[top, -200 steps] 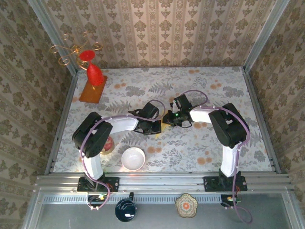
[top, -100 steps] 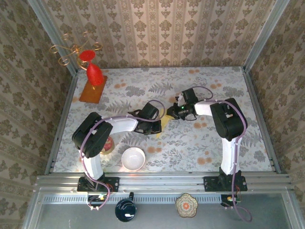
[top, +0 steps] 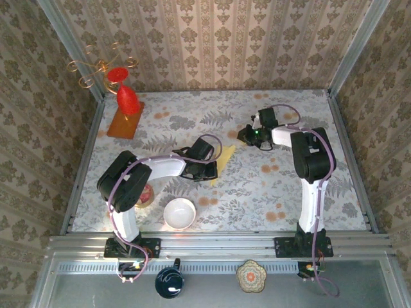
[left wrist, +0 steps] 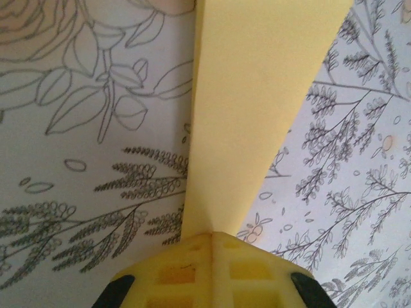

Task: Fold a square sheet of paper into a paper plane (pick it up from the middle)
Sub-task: Fold the wing for the fifth time at the center of the table, then turn over the paper plane at the center of the table.

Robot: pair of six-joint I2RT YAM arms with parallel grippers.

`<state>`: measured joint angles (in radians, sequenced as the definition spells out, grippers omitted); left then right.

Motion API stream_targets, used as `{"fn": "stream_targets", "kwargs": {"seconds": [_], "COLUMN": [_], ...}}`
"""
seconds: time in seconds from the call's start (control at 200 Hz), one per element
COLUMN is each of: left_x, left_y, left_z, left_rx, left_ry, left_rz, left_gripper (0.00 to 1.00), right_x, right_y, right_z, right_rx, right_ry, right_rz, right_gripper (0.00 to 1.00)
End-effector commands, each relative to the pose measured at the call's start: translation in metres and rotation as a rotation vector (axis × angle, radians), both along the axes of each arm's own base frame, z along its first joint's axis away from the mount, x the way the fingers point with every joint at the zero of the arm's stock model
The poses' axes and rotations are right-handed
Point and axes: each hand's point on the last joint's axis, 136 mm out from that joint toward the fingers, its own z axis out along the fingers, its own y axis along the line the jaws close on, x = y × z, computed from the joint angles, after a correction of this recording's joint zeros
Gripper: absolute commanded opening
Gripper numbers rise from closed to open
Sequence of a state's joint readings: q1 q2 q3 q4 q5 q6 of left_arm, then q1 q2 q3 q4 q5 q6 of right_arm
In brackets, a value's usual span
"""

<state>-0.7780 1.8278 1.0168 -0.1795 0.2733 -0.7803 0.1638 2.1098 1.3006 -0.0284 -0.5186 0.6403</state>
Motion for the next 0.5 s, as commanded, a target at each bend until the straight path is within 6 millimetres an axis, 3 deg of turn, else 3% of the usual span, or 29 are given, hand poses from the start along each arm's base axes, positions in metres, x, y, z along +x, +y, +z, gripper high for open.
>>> {"fn": "stream_targets", "kwargs": {"seconds": [0.0,0.09,0.205,0.29,0.495], "left_x": [-0.01,0.006,0.019,0.023,0.028], "left_y": [0.013,0.008,0.021,0.041,0.1], "left_z": [0.011,0.048,0.079,0.084,0.066], "left_rx": [0.041,-0.034,-0.098,-0.091,-0.042], "left_ry": [0.028,-0.057,-0.115,-0.133,-0.13], "left_rz": [-0.025,-0.007,0.046,0.076,0.2], "left_gripper": [0.03,0.16,0.33,0.4,0.51], "right_x": [-0.005,-0.02,-0.049,-0.075,-0.13], "right_y": [-0.012,-0.018,-0.022,-0.02,0.008], "right_z": [0.043,0.059,0.064,0.063,0.049], "right_rx": [-0.065,-0.092,-0.149,-0.196,-0.347], "right_ry": [-0.075,-0.073,-0.041,0.001,0.102], "right_rz": [-0.013,-0.032,-0.046,-0.04,-0.012], "right_gripper": [0.21,0.27,0.42,0.51,0.66]}}
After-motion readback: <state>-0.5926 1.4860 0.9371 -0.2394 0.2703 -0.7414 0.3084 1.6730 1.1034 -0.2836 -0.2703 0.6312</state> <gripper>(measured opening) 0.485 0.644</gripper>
